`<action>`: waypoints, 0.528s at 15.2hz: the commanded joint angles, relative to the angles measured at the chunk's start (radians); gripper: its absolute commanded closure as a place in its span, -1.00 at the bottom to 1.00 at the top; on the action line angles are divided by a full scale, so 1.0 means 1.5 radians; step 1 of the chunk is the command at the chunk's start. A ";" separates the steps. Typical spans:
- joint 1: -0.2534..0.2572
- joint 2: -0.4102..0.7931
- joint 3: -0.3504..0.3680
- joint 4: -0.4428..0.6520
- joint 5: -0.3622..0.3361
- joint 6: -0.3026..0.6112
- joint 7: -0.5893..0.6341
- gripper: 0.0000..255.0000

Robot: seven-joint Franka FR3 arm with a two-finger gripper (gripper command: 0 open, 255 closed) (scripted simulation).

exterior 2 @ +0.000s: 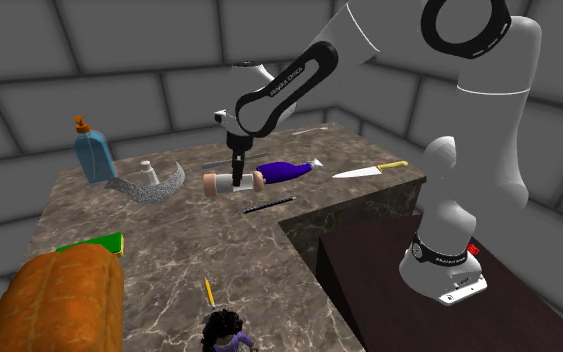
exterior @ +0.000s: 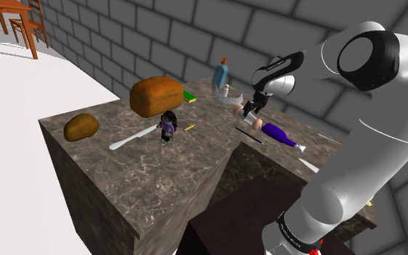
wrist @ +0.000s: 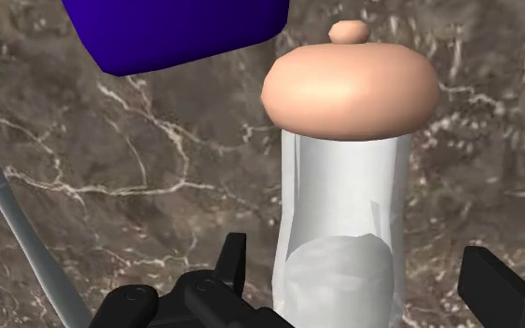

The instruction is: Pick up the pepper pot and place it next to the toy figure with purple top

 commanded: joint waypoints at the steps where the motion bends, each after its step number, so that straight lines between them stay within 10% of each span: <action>1: -0.002 0.017 0.002 0.001 0.011 0.016 -0.008 -1.00; 8: -0.007 0.045 0.008 0.001 0.031 0.042 -0.021 -1.00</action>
